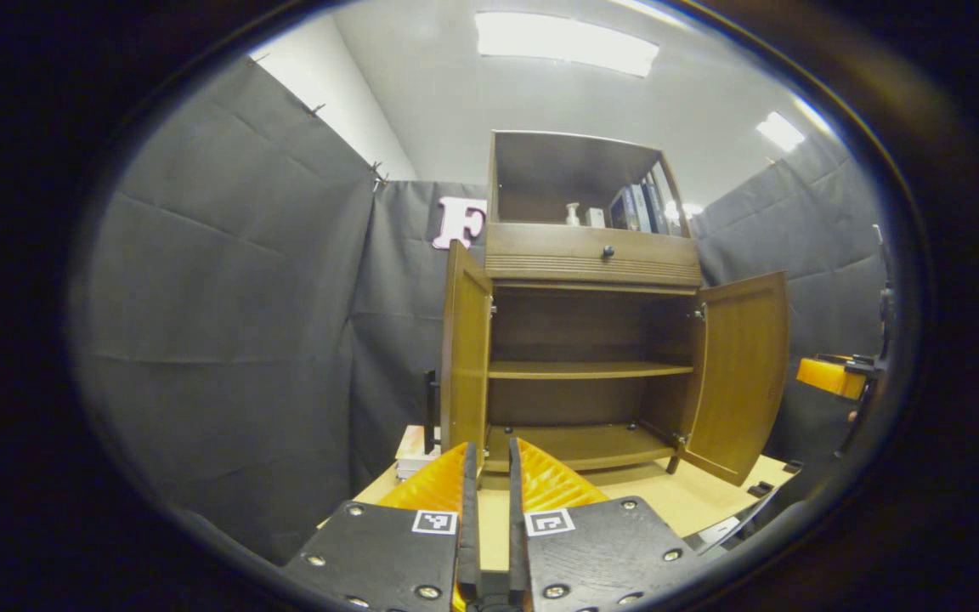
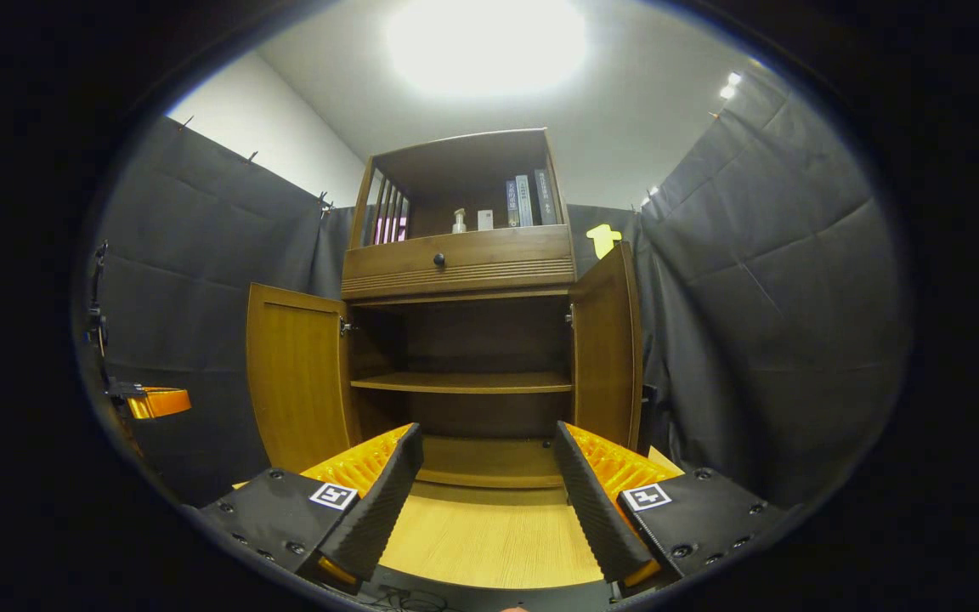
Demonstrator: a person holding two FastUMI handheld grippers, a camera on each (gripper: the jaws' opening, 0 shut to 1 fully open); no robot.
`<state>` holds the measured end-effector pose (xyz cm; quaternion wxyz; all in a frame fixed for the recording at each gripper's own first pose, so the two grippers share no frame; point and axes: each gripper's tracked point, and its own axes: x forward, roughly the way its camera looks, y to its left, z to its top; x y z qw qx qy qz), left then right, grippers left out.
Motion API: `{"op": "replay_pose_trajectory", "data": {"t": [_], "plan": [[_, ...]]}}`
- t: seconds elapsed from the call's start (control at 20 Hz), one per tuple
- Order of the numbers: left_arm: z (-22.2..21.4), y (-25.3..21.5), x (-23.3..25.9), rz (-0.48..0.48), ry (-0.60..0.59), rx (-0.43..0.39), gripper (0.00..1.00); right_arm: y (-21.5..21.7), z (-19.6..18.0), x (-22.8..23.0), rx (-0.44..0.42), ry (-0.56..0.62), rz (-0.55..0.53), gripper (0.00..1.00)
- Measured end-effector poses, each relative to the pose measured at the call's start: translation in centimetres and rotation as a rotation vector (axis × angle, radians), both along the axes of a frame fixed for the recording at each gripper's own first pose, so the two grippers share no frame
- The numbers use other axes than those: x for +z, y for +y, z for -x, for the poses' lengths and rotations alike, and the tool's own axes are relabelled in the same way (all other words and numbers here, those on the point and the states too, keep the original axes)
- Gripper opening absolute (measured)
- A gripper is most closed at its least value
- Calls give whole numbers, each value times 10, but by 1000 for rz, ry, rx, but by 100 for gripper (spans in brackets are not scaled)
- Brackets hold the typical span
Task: Open the right door of the double-door shoe cabinet with the right hand, and open the left door with the left hand.
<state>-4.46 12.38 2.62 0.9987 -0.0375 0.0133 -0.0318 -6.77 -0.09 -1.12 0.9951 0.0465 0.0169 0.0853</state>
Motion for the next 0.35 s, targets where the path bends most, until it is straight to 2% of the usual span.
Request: {"op": "replay_pose_trajectory", "data": {"t": [0.2,0.35], "plan": [[10,-3,2,-38,-11,39,15,0,2,-1,9,10,0,97],[17,-5,-6,-29,11,47,15,2,4,0,17,7,8,98]]}}
